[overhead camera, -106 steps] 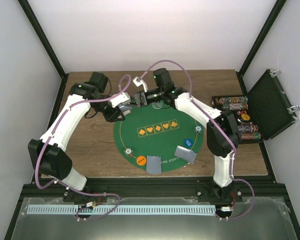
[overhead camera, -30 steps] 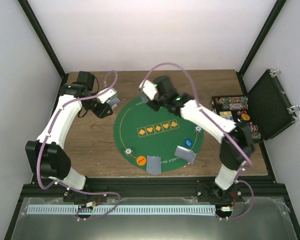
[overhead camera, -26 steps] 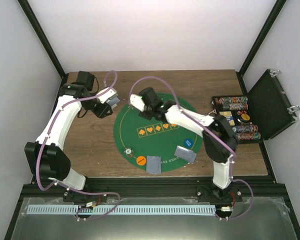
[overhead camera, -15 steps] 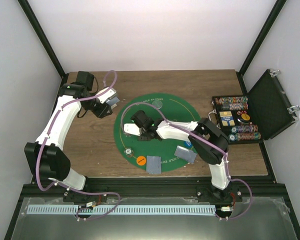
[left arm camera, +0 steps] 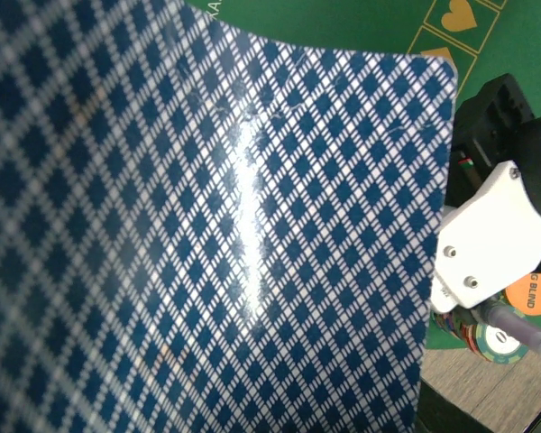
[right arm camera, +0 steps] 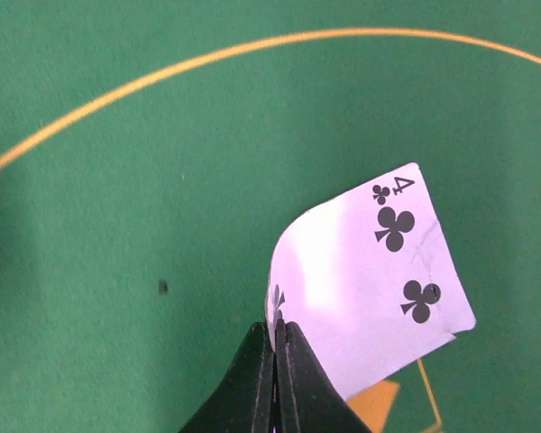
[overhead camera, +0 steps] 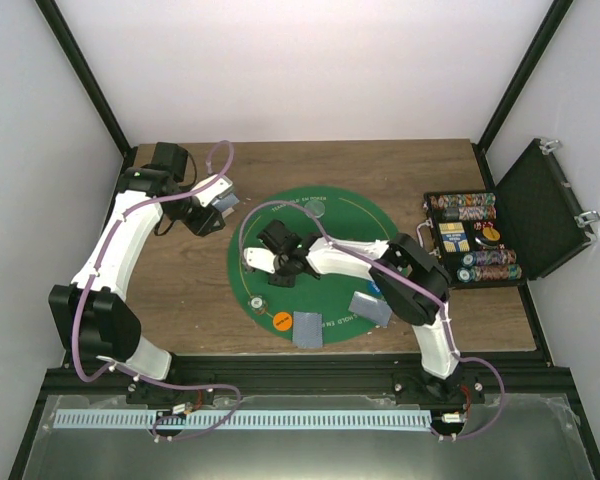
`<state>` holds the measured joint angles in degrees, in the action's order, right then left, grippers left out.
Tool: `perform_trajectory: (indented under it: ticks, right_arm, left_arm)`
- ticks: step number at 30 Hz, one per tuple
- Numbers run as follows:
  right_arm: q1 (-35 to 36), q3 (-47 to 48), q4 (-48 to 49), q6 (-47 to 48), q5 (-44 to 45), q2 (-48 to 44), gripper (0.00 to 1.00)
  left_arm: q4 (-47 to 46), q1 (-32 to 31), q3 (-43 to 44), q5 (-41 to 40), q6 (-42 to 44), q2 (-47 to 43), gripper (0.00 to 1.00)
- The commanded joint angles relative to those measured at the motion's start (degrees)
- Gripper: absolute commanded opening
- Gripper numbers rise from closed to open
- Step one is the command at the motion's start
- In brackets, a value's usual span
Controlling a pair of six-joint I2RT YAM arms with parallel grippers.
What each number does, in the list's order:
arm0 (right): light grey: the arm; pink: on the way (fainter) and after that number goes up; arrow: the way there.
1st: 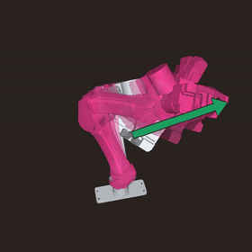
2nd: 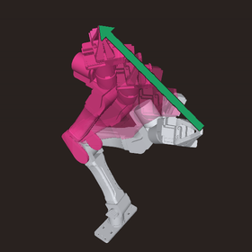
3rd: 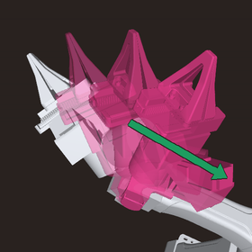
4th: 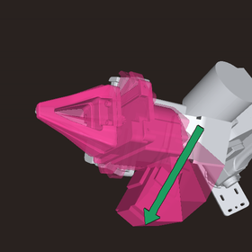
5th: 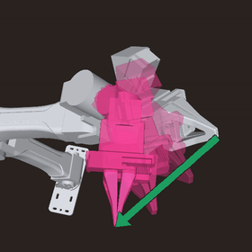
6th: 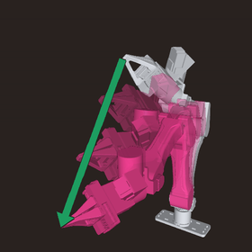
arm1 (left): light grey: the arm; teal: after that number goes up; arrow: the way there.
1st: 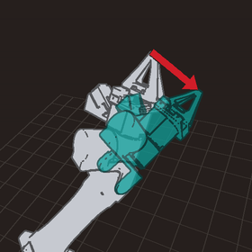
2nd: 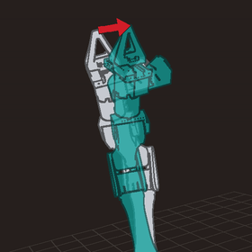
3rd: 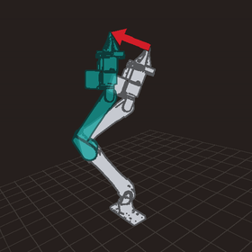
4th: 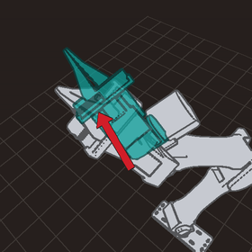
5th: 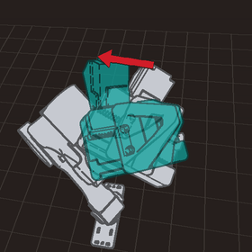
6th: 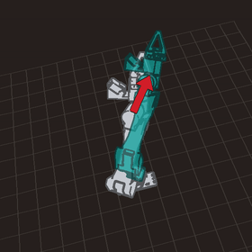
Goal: Distribute texas hold em gaming equipment
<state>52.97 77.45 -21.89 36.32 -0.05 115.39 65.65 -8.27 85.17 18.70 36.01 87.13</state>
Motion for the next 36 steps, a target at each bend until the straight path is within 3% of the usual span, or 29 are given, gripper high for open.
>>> perform_trajectory:
  ticks: [1,14,24,36]
  right_arm:
    - [0.0,4.4,-2.5,-4.0,-4.4,1.9,0.01]
    - [0.1,5.0,-4.3,-9.7,-6.8,2.6,0.01]
    - [0.1,5.0,-4.1,-9.0,-6.7,3.3,0.03]
    - [0.1,5.6,-4.5,-9.1,-7.2,0.7,0.26]
  left_arm:
    - [-0.1,0.3,0.5,1.1,-0.1,-0.7,0.41]
    - [0.0,0.3,0.7,1.2,-0.1,-0.5,0.41]
    - [0.1,0.3,0.9,1.2,0.0,-0.6,0.41]
    - [0.2,0.3,1.0,1.1,0.0,-0.6,0.41]
